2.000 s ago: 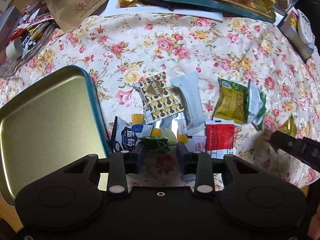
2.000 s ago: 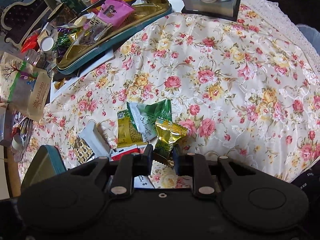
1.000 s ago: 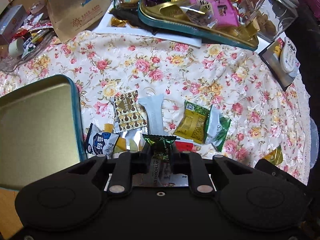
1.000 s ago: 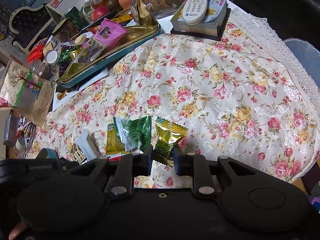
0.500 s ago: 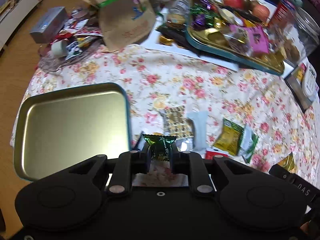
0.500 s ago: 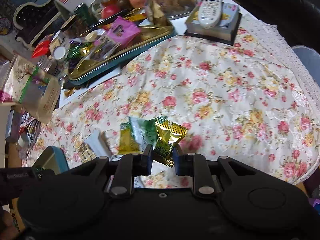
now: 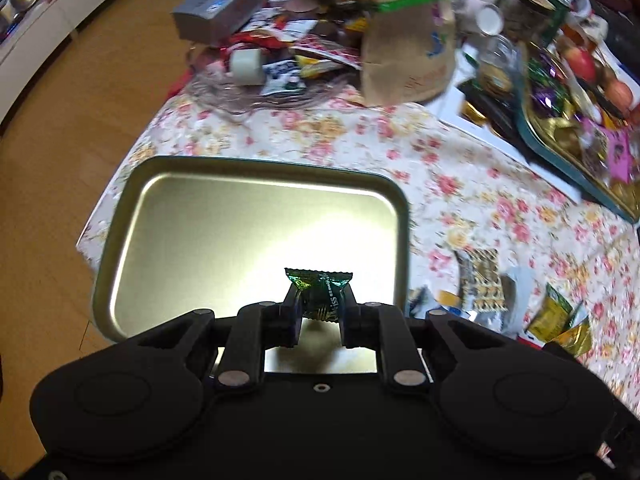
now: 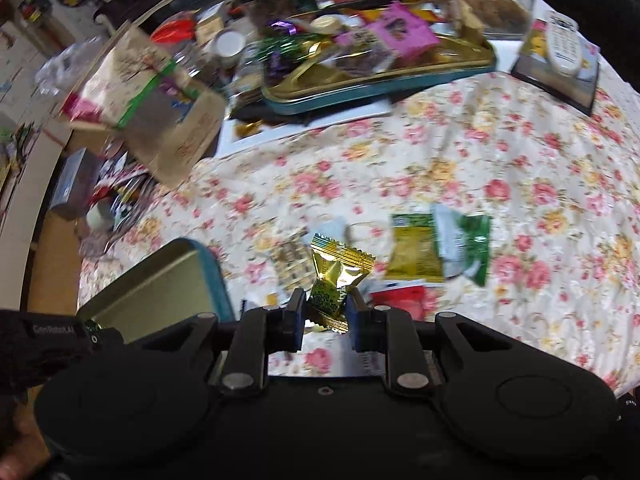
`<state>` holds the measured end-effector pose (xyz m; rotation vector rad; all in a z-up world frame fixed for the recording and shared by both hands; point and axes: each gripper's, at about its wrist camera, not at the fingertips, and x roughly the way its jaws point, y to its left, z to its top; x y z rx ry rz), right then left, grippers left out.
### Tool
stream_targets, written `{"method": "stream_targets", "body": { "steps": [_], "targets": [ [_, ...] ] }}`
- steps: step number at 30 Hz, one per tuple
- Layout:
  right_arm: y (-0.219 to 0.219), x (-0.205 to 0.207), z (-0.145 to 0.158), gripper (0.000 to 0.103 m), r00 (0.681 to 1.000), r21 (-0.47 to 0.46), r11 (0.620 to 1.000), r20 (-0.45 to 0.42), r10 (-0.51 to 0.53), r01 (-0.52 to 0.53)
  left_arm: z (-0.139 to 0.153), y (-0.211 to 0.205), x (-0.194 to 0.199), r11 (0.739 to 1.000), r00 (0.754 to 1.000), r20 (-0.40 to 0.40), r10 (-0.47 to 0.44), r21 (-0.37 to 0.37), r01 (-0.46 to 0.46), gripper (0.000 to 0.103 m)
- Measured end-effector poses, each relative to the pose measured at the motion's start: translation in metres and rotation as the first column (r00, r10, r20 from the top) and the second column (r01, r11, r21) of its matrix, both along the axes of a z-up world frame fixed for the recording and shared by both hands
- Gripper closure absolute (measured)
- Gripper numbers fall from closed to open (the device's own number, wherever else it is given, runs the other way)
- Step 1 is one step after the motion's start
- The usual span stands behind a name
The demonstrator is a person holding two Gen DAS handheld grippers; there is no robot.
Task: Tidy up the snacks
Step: 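Carry both candies over the gold tray and release them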
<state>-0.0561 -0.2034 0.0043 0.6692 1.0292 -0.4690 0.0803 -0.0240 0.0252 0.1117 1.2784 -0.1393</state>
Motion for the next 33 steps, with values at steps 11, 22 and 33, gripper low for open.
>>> {"method": "stream_targets", "body": {
  "steps": [11,22,33],
  "targets": [
    [0.066,0.033,-0.010,0.080,0.987,-0.016,0.987,-0.012,0.162,-0.162,0.002,0.061,0.027,0.989,0.989,0.022,0.143,0.021,-0.144,0.079],
    [0.099,0.053,-0.003,0.080,0.969,0.001,0.970,0.035,0.243,-0.243,-0.014,0.095,0.035,0.978,0.982,0.021,0.189,0.089,-0.190,0.079],
    [0.133,0.067,-0.009,0.080,0.938,-0.011,0.939,0.045,0.344,-0.344,-0.020,0.120,0.041,0.973,0.977,-0.004,0.215,0.088,-0.214,0.079]
  ]
}}
